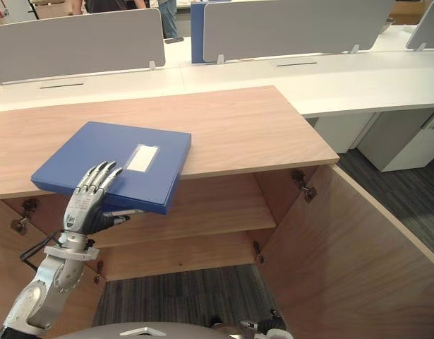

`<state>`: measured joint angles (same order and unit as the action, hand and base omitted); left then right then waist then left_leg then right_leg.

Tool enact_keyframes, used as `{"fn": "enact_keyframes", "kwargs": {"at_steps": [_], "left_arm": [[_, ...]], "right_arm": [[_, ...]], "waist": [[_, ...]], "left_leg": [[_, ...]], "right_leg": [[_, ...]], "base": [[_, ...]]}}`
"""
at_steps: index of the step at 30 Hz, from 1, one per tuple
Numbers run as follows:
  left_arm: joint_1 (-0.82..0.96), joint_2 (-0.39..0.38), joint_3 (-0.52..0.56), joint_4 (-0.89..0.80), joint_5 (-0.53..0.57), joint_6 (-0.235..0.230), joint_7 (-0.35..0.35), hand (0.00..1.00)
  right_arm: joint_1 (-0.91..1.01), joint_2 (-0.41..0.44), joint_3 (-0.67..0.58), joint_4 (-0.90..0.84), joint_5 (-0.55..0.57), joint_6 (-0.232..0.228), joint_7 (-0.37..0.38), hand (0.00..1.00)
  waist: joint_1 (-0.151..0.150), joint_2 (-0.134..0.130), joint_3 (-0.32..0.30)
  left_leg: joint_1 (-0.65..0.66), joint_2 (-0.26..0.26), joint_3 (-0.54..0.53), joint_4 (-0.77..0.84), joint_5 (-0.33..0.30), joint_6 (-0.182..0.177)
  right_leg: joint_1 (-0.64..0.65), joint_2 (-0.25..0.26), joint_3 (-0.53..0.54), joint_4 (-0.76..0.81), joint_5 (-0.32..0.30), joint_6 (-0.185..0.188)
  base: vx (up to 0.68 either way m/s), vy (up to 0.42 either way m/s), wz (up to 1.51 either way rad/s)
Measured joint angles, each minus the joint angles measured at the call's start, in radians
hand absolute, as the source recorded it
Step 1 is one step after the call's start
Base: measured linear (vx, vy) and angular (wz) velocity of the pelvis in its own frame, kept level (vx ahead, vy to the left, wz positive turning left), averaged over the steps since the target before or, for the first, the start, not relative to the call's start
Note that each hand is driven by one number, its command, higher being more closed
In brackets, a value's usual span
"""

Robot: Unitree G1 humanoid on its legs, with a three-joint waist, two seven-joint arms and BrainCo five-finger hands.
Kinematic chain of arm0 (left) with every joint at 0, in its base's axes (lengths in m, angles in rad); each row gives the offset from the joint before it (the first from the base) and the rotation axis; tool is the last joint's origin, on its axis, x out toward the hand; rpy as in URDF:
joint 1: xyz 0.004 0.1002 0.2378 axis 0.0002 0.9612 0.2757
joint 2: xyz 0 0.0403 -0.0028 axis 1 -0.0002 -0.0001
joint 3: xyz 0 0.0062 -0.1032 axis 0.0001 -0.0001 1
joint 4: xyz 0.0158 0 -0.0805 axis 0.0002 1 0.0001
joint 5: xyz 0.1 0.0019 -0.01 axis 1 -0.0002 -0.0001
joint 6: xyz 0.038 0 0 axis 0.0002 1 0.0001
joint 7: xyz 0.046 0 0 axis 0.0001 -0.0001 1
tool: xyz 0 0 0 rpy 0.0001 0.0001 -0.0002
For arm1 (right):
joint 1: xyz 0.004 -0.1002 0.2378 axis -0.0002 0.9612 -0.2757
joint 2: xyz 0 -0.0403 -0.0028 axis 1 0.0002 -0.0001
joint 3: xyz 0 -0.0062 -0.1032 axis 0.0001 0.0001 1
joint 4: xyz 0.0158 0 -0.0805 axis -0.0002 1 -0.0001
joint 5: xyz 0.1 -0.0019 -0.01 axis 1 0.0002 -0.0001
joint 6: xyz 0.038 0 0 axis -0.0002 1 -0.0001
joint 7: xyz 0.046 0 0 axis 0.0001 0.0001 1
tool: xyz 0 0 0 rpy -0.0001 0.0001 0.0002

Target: Walk over to the cabinet, pick up the folder, carry it to the office cabinet, place the folder inside the office cabinet, then close the office cabinet door

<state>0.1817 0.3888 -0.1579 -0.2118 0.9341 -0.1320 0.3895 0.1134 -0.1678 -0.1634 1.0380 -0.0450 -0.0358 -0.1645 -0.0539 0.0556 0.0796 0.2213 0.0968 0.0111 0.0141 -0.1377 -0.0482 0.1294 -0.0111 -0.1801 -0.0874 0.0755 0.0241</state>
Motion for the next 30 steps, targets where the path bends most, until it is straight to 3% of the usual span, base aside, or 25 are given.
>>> {"fn": "enact_keyframes", "kwargs": {"at_steps": [5, 6, 27, 30], "left_arm": [[-0.004, -0.021, 0.0, 0.003, 0.024, 0.015, 0.009, 0.0], [-0.004, -0.026, 0.0, 0.006, 0.032, 0.015, 0.014, 1.0], [-0.09, -0.058, 0.0, 0.022, 0.028, 0.019, 0.058, 1.0], [-0.081, -0.065, 0.01, -0.025, -0.014, 0.019, 0.064, 1.0]], "right_arm": [[0.001, 0.002, -0.006, 0.0, 0.001, 0.0, 0.0, 0.0], [0.001, 0.002, -0.007, 0.0, 0.001, 0.001, 0.0, 0.0], [0.001, 0.014, -0.03, 0.011, 0.02, 0.019, 0.0, 0.0], [0.001, 0.014, -0.03, 0.011, 0.02, 0.019, -0.005, 0.0]], "waist": [[-0.004, -0.001, 0.0], [-0.005, -0.001, -0.001], [-0.013, -0.009, -0.005], [-0.012, -0.01, -0.005]], "left_leg": [[-0.001, 0.0, 0.005, 0.0, 0.0, 0.0], [-0.002, 0.0, 0.006, 0.0, 0.0, 0.0], [-0.008, 0.0, 0.005, -0.001, 0.0, 0.0], [-0.008, 0.0, 0.006, -0.001, 0.0, 0.0]], "right_leg": [[-0.004, 0.0, 0.003, 0.0, 0.0, 0.0], [-0.006, 0.0, 0.004, 0.0, 0.0, 0.001], [-0.012, -0.001, 0.002, 0.0, 0.001, 0.002], [-0.013, -0.001, 0.002, 0.0, 0.001, 0.002]], "base": [[0.0, 0.009, -0.01], [0.0, 0.0, 0.0], [0.0, 0.0, 0.0], [0.0, 0.0, 0.0]]}}
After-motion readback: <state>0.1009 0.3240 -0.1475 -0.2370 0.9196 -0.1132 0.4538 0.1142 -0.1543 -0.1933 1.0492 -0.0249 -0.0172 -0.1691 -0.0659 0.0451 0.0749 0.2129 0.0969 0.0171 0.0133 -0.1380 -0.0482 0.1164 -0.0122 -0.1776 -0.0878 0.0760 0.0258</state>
